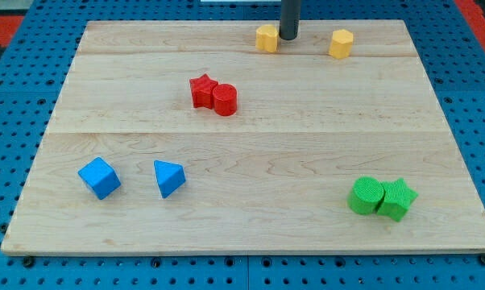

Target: Place red blocks in a diagonal line

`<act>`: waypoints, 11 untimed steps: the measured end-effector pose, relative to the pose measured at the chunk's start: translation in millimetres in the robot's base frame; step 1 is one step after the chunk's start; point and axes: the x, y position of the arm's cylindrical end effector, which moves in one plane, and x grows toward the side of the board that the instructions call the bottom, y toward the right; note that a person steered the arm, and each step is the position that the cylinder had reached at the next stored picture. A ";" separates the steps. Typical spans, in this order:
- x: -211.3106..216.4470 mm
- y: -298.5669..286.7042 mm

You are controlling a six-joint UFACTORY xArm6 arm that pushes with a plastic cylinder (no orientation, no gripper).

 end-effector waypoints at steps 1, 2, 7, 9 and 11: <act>63.5 -0.2; 145.3 0.6; 119.7 -108.0; 97.8 -114.1; 107.9 -169.8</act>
